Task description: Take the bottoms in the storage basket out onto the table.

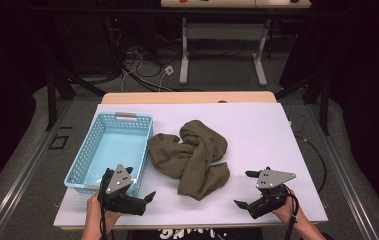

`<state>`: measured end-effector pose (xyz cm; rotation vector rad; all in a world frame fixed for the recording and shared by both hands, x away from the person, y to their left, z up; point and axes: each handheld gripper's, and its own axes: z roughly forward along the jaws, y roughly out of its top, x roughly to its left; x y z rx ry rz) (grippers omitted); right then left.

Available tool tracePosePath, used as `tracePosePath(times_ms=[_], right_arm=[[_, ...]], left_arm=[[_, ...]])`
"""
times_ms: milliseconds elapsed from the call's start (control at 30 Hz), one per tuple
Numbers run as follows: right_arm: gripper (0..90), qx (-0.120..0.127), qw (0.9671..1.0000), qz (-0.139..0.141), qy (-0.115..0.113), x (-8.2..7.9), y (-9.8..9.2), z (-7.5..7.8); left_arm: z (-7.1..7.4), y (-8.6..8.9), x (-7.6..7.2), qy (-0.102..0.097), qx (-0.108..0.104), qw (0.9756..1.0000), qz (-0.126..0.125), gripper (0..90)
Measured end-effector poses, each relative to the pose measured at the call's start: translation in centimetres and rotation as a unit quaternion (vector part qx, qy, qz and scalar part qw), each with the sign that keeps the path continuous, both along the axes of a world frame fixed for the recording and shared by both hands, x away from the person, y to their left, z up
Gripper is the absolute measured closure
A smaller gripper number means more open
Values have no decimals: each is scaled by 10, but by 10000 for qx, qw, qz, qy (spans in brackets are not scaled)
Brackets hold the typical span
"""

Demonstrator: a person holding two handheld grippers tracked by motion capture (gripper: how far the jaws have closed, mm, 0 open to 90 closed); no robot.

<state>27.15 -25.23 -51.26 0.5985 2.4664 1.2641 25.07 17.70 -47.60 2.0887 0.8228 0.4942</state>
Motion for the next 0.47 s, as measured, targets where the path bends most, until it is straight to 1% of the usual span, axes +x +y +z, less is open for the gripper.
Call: tracePosePath(times_ms=[133, 233, 333, 467], right_arm=[[26, 2, 10000, 5, -1, 0, 0, 0], [27, 6, 10000, -1, 1, 0, 0, 0], [27, 9, 10000, 1, -1, 0, 0, 0], [26, 27, 10000, 4, -5, 0, 0, 0]], left_arm=[[-1, 4, -4, -35, -45, 10000, -1, 0], [-2, 6, -6, -17, -66, 10000, 35, 0], [-4, 6, -6, 25, -27, 10000, 13, 0], [-5, 4, -5, 17, -11, 10000, -17, 0]])
